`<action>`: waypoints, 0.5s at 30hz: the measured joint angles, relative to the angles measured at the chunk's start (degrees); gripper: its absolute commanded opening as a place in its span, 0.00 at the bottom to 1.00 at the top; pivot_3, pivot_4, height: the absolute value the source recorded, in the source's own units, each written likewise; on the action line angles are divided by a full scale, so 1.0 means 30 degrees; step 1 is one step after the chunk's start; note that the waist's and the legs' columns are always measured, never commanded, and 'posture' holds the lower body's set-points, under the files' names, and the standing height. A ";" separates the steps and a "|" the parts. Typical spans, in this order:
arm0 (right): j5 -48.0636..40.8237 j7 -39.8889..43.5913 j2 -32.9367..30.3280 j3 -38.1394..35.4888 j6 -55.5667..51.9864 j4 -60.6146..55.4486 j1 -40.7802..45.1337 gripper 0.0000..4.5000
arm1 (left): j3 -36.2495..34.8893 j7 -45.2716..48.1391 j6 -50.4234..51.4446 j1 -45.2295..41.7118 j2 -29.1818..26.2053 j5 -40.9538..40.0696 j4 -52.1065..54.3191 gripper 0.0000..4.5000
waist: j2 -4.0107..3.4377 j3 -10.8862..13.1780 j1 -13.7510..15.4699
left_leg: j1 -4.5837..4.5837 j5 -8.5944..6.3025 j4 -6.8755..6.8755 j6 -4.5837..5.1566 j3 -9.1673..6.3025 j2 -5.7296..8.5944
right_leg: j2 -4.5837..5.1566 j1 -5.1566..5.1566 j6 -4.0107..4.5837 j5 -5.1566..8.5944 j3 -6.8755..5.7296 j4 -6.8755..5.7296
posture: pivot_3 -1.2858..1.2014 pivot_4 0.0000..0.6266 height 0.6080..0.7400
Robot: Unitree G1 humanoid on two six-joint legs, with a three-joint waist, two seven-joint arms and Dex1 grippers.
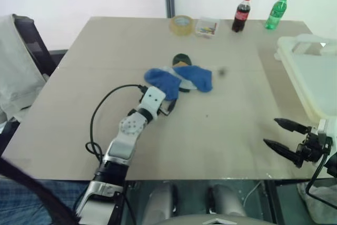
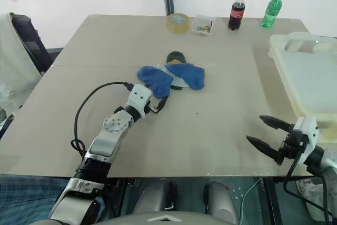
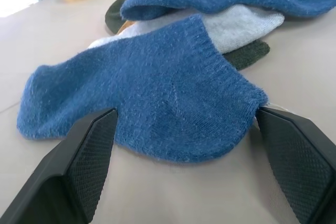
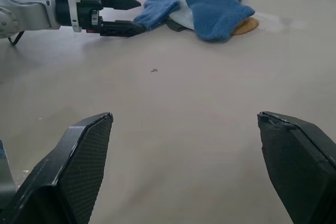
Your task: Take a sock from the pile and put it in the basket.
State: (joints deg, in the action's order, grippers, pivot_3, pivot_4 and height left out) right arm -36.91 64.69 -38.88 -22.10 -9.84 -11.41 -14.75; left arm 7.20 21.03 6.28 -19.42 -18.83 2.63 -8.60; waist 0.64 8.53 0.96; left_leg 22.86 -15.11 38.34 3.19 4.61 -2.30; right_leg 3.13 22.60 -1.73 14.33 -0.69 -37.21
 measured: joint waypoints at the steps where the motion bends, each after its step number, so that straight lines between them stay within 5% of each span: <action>1: -0.0014 -0.0034 0.0000 0.0000 -0.0005 -0.0034 -0.0021 1.00 | 0.0002 0.0000 -0.0040 0.0000 0.0013 0.0017 -0.0032 0.99 | 0.0000 -0.0001 -0.0005 | -0.0001 0.0000 0.0004 0.0000 -0.0001 0.0000 | 0.0002 0.0000 0.0001 0.0001 0.0005 -0.0007 | 0.52 0.24 0.96; 3: -0.0071 -0.0154 0.0021 -0.0001 -0.0032 -0.0299 -0.0095 1.00 | 0.0049 0.0000 0.0222 0.0044 0.0034 0.0052 0.0134 0.99 | -0.0001 -0.0002 -0.0007 | -0.0005 0.0000 0.0006 -0.0001 -0.0002 -0.0001 | 0.0005 0.0002 0.0004 0.0002 0.0023 -0.0028 | 0.52 0.24 0.96; 5: -0.0242 -0.0170 0.0133 -0.0011 -0.0027 -0.0641 -0.0157 1.00 | 0.0325 0.0215 0.1368 0.0189 -0.0169 0.0306 0.1023 0.86 | 0.0002 -0.0007 -0.0026 | -0.0009 0.0000 0.0006 -0.0001 -0.0006 -0.0006 | 0.0003 0.0004 0.0005 0.0003 0.0027 -0.0039 | 0.52 0.24 0.96; 13: -0.0587 -0.0018 0.0203 -0.0012 0.0005 -0.1210 -0.0401 1.00 | 0.1393 0.0891 0.4747 0.0734 -0.0457 0.0648 0.3481 0.02 | -0.0063 -0.0057 -0.0084 | -0.0042 0.0000 0.0003 -0.0003 0.0000 -0.0012 | -0.0010 0.0007 0.0034 0.0022 0.0041 -0.0081 | 0.52 0.24 0.96; 15: -0.0586 -0.0014 0.0203 -0.0012 0.0036 -0.1212 -0.0401 1.00 | 0.1516 0.0903 0.5324 0.0723 -0.0453 0.0693 0.3808 0.01 | -0.0061 -0.0056 -0.0087 | -0.0049 0.0001 0.0007 -0.0005 0.0002 -0.0013 | -0.0012 0.0010 0.0041 0.0027 0.0047 -0.0104 | 0.52 0.24 0.96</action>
State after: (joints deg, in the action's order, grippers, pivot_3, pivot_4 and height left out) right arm -38.67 64.64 -38.27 -22.14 -9.73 -15.04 -15.95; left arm 11.74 23.74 22.25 -17.25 -20.18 4.71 2.83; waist 0.46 8.36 0.70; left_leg 22.71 -15.10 38.36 3.18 4.62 -2.34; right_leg 3.09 22.63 -1.60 14.41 -0.55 -37.52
